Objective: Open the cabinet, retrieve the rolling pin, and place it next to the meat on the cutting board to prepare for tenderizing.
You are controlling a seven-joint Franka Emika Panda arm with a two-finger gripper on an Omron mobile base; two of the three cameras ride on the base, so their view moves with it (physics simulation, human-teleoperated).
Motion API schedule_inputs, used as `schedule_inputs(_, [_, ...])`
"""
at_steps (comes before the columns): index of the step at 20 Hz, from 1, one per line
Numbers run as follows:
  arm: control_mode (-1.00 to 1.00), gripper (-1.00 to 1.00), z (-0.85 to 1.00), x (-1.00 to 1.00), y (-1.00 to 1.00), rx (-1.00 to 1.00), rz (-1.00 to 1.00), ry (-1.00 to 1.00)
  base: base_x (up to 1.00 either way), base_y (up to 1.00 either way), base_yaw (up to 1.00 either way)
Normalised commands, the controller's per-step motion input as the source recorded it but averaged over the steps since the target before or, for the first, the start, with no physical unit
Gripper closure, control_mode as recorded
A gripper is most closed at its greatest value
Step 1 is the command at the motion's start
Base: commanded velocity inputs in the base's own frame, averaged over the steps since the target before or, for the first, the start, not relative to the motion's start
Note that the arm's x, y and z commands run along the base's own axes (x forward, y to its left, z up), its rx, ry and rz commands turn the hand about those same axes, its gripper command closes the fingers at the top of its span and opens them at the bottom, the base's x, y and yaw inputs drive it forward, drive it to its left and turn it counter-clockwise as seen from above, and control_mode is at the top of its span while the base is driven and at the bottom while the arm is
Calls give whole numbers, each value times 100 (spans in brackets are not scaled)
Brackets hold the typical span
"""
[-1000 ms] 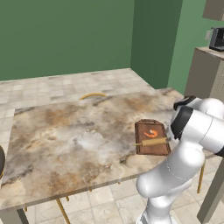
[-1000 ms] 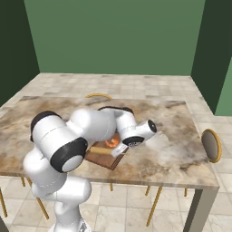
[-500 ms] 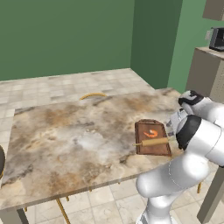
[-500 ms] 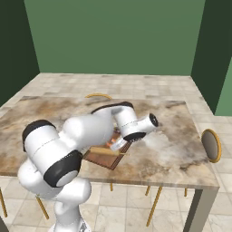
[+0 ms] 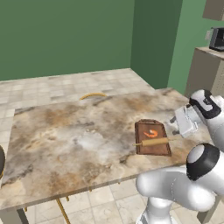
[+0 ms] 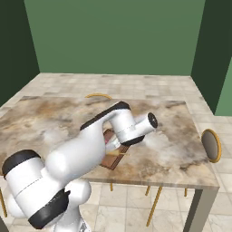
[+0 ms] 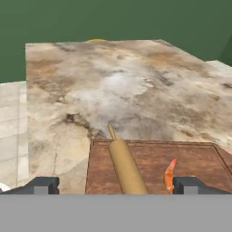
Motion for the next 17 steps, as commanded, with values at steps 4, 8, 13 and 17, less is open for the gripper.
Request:
schedule_inputs(4, [-100, -100, 52, -46, 29, 0, 0, -17, 0, 0, 0])
schedule_inputs(8, [-100, -100, 56, -44, 34, -2, 0, -15, 0, 0, 0])
schedule_inputs(13, [-100, -100, 60, -38, 41, -2, 0, -13, 0, 0, 0])
schedule_inputs(17, [-100, -100, 62, -31, 44, -3, 0, -10, 0, 0, 0])
